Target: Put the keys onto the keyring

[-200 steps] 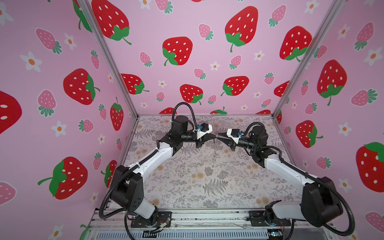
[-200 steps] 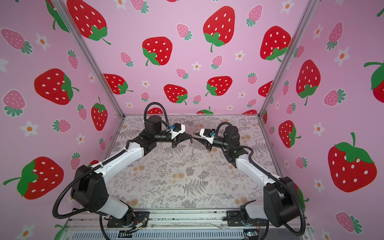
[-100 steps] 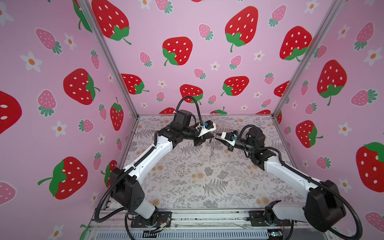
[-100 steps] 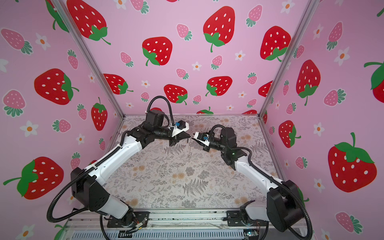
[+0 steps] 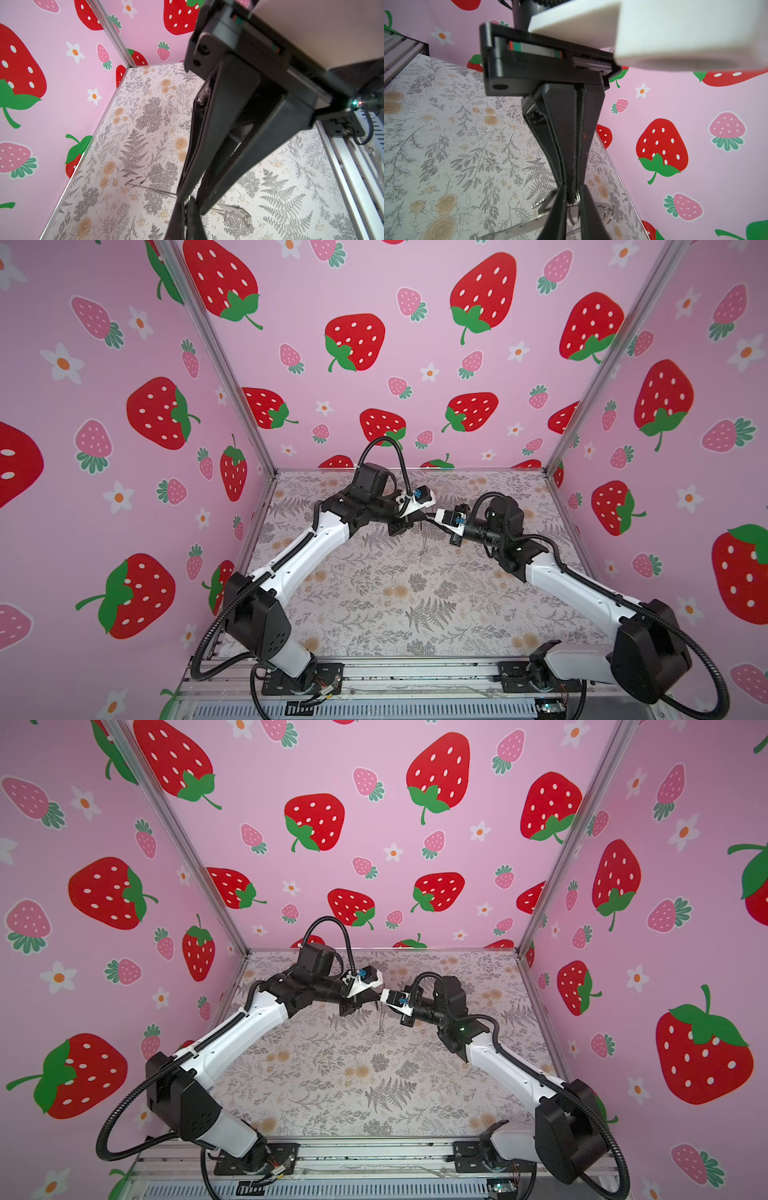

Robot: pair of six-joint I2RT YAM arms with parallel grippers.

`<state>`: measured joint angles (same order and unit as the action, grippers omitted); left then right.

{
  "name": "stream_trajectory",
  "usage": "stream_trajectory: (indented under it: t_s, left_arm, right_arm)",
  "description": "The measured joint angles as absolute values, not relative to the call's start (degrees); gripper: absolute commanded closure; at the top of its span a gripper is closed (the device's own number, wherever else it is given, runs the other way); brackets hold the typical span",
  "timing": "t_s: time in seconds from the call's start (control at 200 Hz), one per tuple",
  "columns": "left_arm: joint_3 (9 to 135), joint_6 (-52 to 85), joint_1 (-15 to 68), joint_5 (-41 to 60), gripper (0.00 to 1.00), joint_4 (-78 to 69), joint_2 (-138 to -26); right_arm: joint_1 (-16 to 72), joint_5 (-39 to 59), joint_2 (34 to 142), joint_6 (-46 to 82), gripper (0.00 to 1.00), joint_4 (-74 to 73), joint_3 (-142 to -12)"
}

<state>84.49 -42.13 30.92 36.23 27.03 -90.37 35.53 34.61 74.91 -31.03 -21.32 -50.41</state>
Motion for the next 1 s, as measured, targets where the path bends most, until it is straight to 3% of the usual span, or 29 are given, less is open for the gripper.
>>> stream_trajectory:
  t_s: [0.2, 0.455, 0.995]
  left_arm:
    - [84.47, -43.46, 31.09, 35.44, 1.0, 27.4, -90.37]
    - [84.47, -44.73, 31.29, 35.03, 1.0, 27.66, -90.28]
    - [84.47, -45.71, 31.42, 34.96, 1.0, 27.55, -89.62]
  right_arm:
    - [35.79, 33.95, 74.89, -31.48, 0.88, -20.23, -50.52]
    - [35.75, 32.16, 74.48, -31.31, 0.78, -19.07, -50.52]
    - [35.35, 31.14, 73.23, -29.85, 0.85, -18.7, -50.52]
